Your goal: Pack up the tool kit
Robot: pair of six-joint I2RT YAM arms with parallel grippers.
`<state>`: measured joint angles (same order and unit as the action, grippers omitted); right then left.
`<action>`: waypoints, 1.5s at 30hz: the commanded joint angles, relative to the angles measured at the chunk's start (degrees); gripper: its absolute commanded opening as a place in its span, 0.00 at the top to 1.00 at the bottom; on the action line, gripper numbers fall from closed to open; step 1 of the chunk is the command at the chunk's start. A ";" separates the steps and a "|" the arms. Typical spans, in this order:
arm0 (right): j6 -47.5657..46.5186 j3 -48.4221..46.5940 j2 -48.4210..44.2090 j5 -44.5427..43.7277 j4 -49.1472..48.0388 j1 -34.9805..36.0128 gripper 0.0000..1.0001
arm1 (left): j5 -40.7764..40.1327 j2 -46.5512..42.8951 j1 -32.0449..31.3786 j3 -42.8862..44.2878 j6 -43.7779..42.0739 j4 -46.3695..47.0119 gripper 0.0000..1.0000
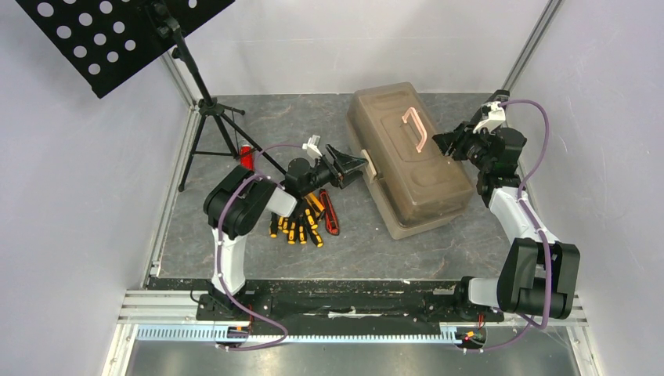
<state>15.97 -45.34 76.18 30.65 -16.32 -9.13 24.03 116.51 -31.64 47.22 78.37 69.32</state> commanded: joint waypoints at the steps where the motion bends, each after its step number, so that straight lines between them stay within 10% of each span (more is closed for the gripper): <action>1: -3.66 5.57 4.62 -4.04 19.22 -0.63 0.82 | -0.12 1.80 -0.68 3.15 1.27 7.30 0.12; 25: -6.15 7.99 4.25 -9.59 18.43 0.27 0.84 | -1.46 -2.70 -1.67 4.99 8.64 15.00 0.28; 38: -10.26 6.93 1.14 -24.04 21.76 4.01 0.87 | -0.66 -8.88 -1.58 4.47 6.51 5.56 0.67; 42: -10.55 6.76 0.54 -25.20 21.94 4.62 0.88 | -0.39 -9.80 -1.59 4.19 5.83 3.22 0.69; 45: -10.60 6.67 0.48 -24.78 21.90 4.64 0.88 | -1.06 -10.18 -1.46 2.45 4.99 3.16 0.52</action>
<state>9.78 -43.27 72.27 12.49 -16.45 -4.43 22.83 107.83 -32.99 50.43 84.14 72.60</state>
